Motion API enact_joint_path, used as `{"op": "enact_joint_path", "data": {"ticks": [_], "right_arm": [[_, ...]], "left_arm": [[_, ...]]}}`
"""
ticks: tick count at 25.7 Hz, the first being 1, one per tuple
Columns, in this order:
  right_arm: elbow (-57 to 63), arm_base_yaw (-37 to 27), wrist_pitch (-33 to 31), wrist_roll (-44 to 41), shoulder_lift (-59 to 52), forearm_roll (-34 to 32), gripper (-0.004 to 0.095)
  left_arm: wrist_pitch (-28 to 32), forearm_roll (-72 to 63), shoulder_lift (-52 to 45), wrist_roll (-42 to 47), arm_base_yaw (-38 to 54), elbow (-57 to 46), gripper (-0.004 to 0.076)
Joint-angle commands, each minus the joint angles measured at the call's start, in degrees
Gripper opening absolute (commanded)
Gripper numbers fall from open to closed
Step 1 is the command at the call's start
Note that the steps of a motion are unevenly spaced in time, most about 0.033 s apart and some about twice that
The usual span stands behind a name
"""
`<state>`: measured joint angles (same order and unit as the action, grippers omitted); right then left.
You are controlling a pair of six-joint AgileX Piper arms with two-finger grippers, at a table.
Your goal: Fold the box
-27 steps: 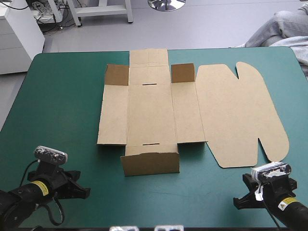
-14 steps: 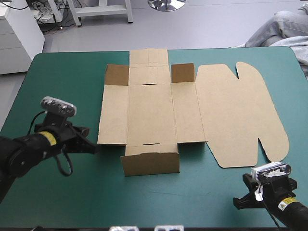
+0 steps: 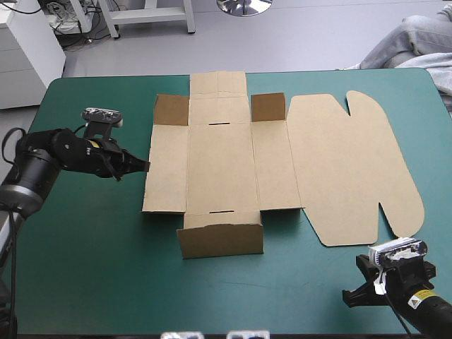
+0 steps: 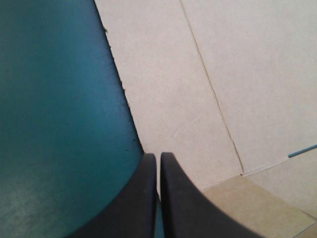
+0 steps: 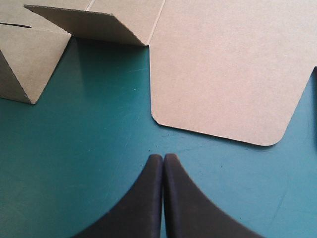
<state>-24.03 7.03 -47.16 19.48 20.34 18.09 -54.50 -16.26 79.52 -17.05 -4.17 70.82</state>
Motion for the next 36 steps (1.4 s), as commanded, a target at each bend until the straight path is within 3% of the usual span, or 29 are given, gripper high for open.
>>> {"op": "enact_joint_path", "data": {"ticks": [1,8,10,16,17,20,24,30,36], "right_arm": [[-1.53,0.19,3.43,0.29,0.30,1.23,-0.0014],[-1.53,0.19,3.43,0.29,0.30,1.23,-0.0013],[-1.53,0.19,3.43,0.29,0.30,1.23,-0.0013],[-1.53,0.19,3.43,0.29,0.30,1.47,-0.0014],[-1.53,0.19,3.43,0.29,0.30,1.47,-0.0014],[-1.53,0.19,3.43,0.29,0.30,1.47,-0.0013],[-1.53,0.19,3.43,0.29,0.30,1.60,-0.0013],[-1.53,0.19,3.43,0.07,0.30,1.60,-0.0014],[-1.53,0.19,3.33,-0.06,0.30,1.63,-0.0014]], "left_arm": [[-2.80,-13.27,-0.04,-8.91,8.81,2.08,0.0013],[-5.06,-22.04,1.92,-10.83,23.05,2.08,0.0018],[-6.38,-25.72,3.07,-10.95,25.96,2.08,0.0059],[-15.77,-34.88,8.04,-21.22,26.65,1.87,0.0343],[-16.28,-35.22,9.89,-21.46,26.67,1.87,0.0420],[-16.28,-34.68,12.85,-21.46,26.67,1.87,0.0494],[-19.76,-35.10,18.47,-22.42,26.32,1.82,0.0528],[-13.91,-34.64,24.26,-22.85,17.83,1.72,0.0528],[-14.41,-38.40,27.40,-22.50,11.86,1.72,0.0528]]}}
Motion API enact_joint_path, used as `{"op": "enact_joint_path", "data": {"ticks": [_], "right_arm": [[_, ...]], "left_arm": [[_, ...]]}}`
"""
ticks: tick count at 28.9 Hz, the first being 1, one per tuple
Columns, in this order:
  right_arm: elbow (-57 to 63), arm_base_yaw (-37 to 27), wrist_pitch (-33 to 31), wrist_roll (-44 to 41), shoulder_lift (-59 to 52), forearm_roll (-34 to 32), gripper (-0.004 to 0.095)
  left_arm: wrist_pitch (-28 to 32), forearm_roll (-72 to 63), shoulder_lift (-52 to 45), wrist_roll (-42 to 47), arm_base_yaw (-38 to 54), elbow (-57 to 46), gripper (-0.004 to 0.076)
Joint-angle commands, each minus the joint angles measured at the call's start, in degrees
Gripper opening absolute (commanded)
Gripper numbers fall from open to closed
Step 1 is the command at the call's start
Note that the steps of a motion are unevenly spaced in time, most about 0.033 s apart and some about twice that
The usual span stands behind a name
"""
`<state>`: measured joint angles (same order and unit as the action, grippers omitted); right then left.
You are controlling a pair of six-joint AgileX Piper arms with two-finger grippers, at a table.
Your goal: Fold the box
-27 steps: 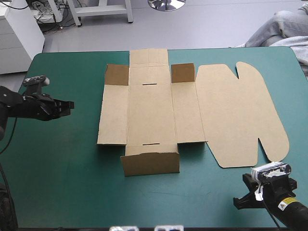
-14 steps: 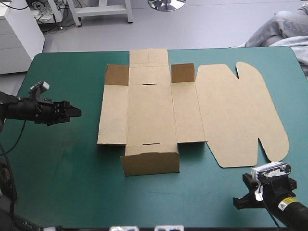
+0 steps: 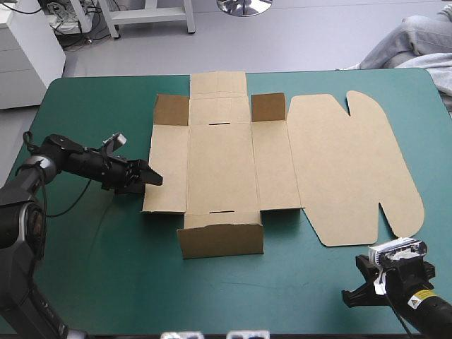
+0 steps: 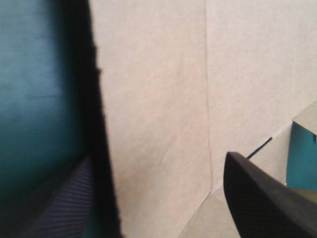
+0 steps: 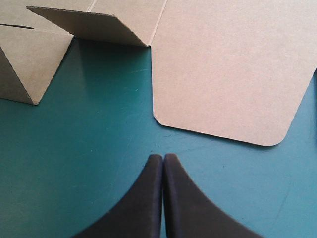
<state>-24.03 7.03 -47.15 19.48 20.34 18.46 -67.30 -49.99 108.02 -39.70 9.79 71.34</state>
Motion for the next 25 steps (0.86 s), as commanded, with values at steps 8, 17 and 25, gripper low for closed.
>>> {"op": "enact_joint_path", "data": {"ticks": [8,17,25], "right_arm": [[-1.53,0.19,3.08,-0.18,0.30,2.35,-0.0014],[-1.53,0.19,2.97,-0.07,0.30,2.86,-0.0014],[-1.53,0.19,2.97,0.20,0.30,2.86,-0.0013]], "left_arm": [[1.10,-6.47,0.96,-0.06,-7.44,1.20,0.0524],[6.74,-7.35,0.98,2.86,-7.73,1.20,-0.0003],[7.13,-9.14,0.98,-1.10,-7.73,1.99,-0.0006]]}}
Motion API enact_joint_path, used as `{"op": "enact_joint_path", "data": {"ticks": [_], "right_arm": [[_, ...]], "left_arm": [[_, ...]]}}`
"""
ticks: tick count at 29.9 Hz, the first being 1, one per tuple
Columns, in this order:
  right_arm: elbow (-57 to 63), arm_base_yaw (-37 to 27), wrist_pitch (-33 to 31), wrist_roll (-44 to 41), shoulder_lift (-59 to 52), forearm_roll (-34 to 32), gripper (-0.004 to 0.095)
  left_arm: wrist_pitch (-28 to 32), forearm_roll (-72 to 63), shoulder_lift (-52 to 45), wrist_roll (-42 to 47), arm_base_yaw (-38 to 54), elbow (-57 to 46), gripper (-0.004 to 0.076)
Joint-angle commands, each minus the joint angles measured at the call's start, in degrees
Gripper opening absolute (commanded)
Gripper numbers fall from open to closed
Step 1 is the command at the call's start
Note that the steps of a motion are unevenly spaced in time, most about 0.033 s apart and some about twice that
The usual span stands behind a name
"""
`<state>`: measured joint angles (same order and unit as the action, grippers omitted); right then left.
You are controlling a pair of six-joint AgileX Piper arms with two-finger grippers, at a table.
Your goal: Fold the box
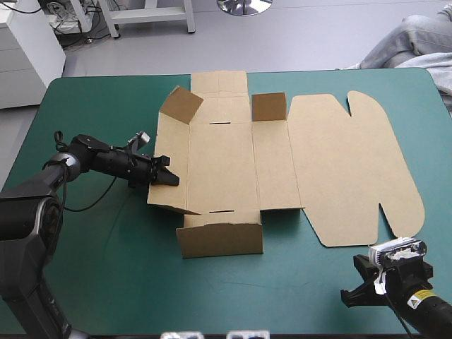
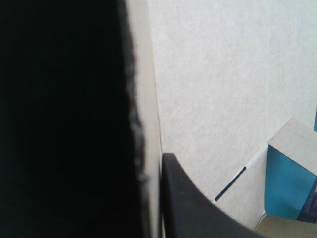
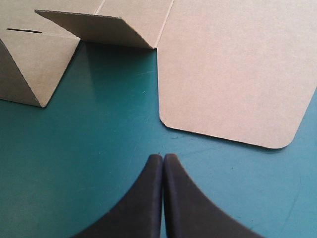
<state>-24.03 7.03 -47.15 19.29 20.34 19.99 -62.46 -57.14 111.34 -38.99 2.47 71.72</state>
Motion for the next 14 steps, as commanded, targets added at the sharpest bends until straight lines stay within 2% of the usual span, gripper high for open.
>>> {"op": "enact_joint_path", "data": {"ticks": [1,4,8,14], "right_arm": [[-1.53,0.19,2.97,0.39,0.30,1.33,-0.0013],[-1.53,0.19,2.97,0.48,0.30,1.22,-0.0014],[-1.53,0.19,2.97,0.48,0.30,1.14,-0.0013],[-1.53,0.19,2.97,0.48,0.30,1.14,-0.0013]], "left_arm": [[2.30,-2.45,-2.33,-2.07,-0.41,1.61,-0.0006],[1.50,-3.40,-2.75,-2.47,-0.41,2.51,-0.0007],[-3.06,-3.87,-3.93,-5.01,-0.41,5.85,-0.0008],[-6.02,2.04,-8.12,-5.33,-1.96,16.05,-0.0010]]}}
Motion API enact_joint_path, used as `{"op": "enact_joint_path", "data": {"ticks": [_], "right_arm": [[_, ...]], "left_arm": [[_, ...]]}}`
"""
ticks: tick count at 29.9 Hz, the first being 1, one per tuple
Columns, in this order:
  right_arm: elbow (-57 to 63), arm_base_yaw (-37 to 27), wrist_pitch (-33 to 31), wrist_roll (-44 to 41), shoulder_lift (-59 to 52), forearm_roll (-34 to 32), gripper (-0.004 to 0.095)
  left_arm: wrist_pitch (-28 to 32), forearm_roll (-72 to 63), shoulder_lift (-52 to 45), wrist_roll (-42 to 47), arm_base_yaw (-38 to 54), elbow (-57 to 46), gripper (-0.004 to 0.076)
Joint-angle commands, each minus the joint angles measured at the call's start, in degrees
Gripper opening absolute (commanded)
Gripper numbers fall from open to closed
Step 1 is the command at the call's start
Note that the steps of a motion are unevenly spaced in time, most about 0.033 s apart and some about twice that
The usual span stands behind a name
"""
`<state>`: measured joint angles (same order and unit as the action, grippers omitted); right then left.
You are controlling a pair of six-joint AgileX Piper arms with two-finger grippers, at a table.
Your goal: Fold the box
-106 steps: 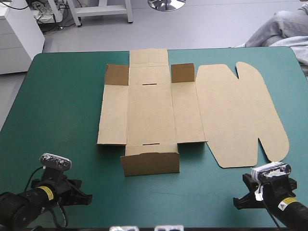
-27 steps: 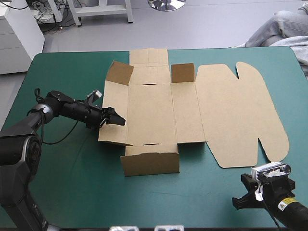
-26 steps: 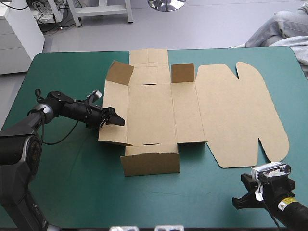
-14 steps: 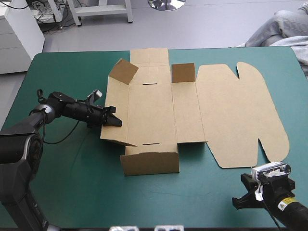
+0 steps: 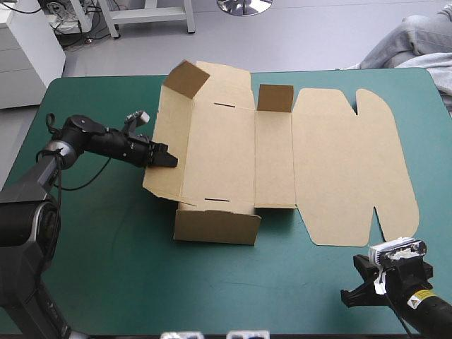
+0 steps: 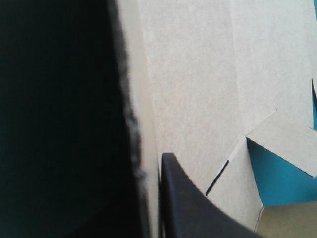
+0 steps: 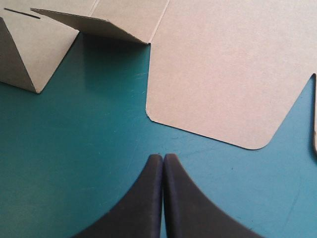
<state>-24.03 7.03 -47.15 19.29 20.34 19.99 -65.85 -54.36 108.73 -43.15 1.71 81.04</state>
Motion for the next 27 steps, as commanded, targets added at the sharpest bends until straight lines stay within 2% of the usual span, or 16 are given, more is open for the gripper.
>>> {"op": "enact_joint_path", "data": {"ticks": [1,5,14,23,27], "right_arm": [[-1.53,0.19,3.08,0.48,0.30,1.10,-0.0013],[-1.53,0.19,3.08,0.48,0.30,0.88,-0.0014],[-1.53,0.19,3.08,0.48,0.30,0.88,-0.0013],[-1.53,0.19,4.35,0.36,0.30,0.88,-0.0013],[-2.03,0.19,7.25,-2.81,0.30,0.49,-0.0013]], "left_arm": [[-3.78,0.95,-5.85,-0.88,-1.69,8.85,-0.0010],[-8.12,13.77,-6.19,4.40,-6.13,20.27,-0.0010],[-6.74,38.88,-6.19,6.70,-20.17,37.76,-0.0010],[-2.41,63.52,-5.57,6.70,-33.17,38.42,-0.0010],[-0.65,65.68,-5.57,7.20,-36.47,38.42,-0.0010]]}}
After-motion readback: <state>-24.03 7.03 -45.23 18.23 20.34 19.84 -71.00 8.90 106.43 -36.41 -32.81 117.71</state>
